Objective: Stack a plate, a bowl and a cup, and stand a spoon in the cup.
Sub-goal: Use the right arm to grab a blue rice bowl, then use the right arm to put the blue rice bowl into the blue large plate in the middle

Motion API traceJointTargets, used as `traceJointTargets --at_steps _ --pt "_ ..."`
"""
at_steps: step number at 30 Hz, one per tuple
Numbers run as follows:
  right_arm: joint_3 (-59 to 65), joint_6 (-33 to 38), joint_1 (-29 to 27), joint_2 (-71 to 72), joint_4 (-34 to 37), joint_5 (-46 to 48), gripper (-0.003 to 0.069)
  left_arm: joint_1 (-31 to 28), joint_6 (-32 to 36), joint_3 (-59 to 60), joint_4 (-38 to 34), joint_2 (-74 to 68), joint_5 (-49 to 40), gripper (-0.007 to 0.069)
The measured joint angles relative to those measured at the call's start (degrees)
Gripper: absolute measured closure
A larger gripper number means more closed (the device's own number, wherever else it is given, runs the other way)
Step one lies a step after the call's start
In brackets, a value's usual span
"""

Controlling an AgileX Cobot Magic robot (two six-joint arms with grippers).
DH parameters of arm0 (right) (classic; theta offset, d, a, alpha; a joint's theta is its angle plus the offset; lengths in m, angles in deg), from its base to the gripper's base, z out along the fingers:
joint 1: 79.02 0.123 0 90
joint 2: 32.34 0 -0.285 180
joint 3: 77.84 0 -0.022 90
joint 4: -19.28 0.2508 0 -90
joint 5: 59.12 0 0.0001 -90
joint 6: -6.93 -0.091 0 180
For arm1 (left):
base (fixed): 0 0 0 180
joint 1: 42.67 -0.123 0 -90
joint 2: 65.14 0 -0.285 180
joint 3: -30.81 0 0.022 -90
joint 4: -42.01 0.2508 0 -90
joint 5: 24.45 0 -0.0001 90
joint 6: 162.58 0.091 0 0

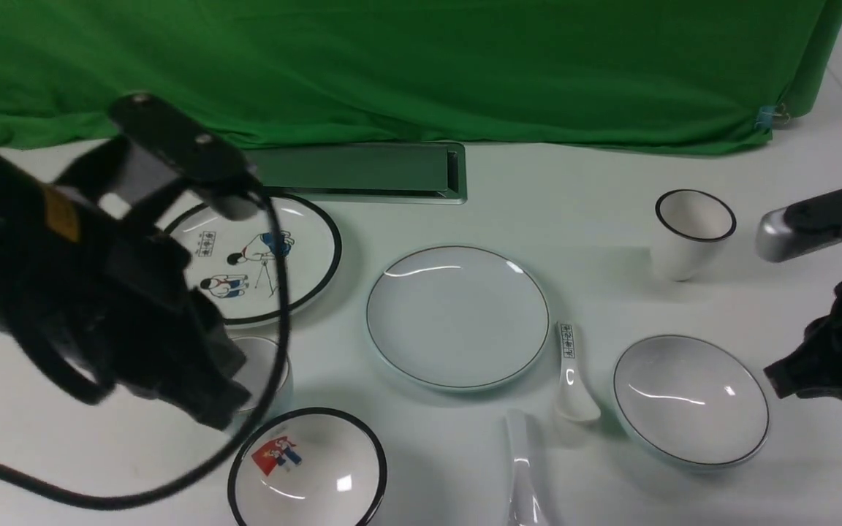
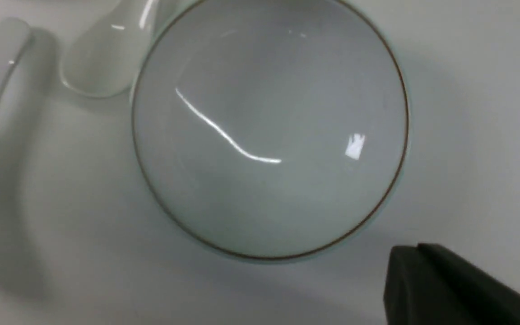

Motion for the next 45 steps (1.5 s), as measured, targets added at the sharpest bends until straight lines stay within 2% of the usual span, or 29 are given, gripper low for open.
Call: traceJointTargets --at_steps 1,4,7,10,11,13,15,18,21,23,28,35,39,45 --pt "-0.04 -0.15 0.00 -1.06 0.00 -0.60 0.0599 0.66 -0.06 -0.01 0.07 -0.33 0.53 0.0653" --pt "-0.04 -1.80 -0.39 -6.37 0.05 -4.97 0.0447 4.54 -0.26 -0.13 0.56 -2.82 4.32 0.0653" --pt "-0.04 -3.09 -1.84 -10.57 0.05 -8.89 0.0259 5.94 -0.26 -0.13 0.62 -4.77 5.74 0.0653" --pt "-0.04 -4.01 -3.06 -13.85 0.05 -11.24 0.0181 6.13 -0.26 -0.15 1.38 -6.03 6.40 0.0653" --pt "-0.04 -4.23 -3.30 -14.92 -0.01 -11.80 0.0178 6.13 -0.26 -0.15 1.97 -6.32 6.86 0.0653" --pt "-0.04 -4.37 -3.37 -16.49 -0.01 -12.55 0.0186 6.13 -0.26 -0.15 2.81 -6.69 8.10 0.0653" --pt "-0.04 -4.37 -3.11 -18.11 0.10 -13.34 0.0228 6.13 -0.26 -0.15 3.83 -6.82 10.04 0.0653" --pt "-0.06 -4.37 -2.50 -19.17 0.71 -14.05 0.0345 6.13 -0.28 -0.15 4.46 -6.89 12.68 0.0653" --pt "-1.17 -4.18 -2.25 -18.65 1.51 -13.82 0.0528 6.13 -0.28 -0.15 4.83 -7.07 13.93 0.0653" --pt "-2.83 -2.94 -2.19 -17.65 2.42 -12.06 0.0564 6.13 -0.28 -0.15 5.03 -7.14 13.89 0.0653" --pt "-9.32 0.68 -1.96 -15.48 2.75 -5.92 0.0592 6.13 -0.66 -0.15 7.70 -7.19 13.16 0.0653" --pt "-23.82 6.01 4.42 -17.09 9.61 -4.05 0.0592 6.13 -7.67 -0.15 16.10 -7.19 12.49 0.0653" --pt "-31.01 6.17 8.67 -23.08 11.01 -4.11 0.0592 6.13 -13.35 -0.15 23.54 -7.19 10.66 0.0653" --pt "-39.92 3.99 12.98 -34.48 11.47 -4.11 0.0592 6.13 -15.54 -0.15 27.11 -7.19 7.63 0.0653"
